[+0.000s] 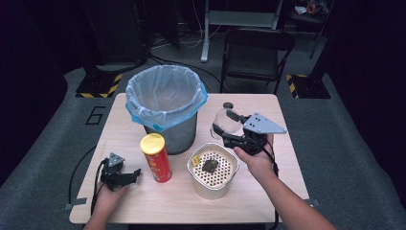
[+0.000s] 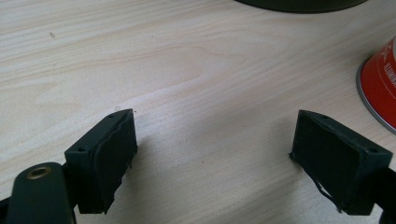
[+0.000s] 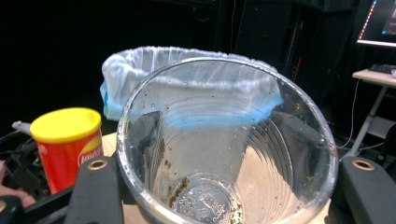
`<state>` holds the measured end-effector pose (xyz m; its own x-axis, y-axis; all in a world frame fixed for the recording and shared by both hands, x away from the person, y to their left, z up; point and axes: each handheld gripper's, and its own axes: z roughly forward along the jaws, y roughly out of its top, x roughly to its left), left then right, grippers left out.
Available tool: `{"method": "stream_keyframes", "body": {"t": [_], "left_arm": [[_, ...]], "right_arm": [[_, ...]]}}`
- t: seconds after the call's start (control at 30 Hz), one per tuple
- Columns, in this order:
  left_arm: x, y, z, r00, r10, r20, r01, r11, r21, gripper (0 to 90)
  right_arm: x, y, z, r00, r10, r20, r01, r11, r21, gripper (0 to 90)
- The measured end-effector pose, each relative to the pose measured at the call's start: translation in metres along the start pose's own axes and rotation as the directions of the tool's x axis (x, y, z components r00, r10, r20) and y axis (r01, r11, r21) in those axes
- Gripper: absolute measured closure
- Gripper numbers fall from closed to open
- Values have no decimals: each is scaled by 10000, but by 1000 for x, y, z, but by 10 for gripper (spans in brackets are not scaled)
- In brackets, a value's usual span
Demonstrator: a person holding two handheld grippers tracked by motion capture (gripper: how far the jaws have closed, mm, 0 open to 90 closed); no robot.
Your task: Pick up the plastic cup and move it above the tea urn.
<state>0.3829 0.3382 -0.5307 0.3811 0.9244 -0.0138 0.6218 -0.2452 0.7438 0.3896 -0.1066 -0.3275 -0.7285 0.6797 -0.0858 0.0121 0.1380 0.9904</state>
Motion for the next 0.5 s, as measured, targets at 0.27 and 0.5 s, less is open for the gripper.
{"method": "stream_keyframes", "body": {"t": [0.27, 0.5], "left_arm": [[0, 0, 0, 10000, 28, -20, -28, 10000, -1, 137], [0, 0, 0, 10000, -4, 4, 4, 10000, -3, 137]], "right_arm": [[-5, 19, 10, 9997, 28, -242, -32, 9998, -199, 356], [-9, 29, 19, 9994, -66, -336, 65, 10000, -25, 357]]}}
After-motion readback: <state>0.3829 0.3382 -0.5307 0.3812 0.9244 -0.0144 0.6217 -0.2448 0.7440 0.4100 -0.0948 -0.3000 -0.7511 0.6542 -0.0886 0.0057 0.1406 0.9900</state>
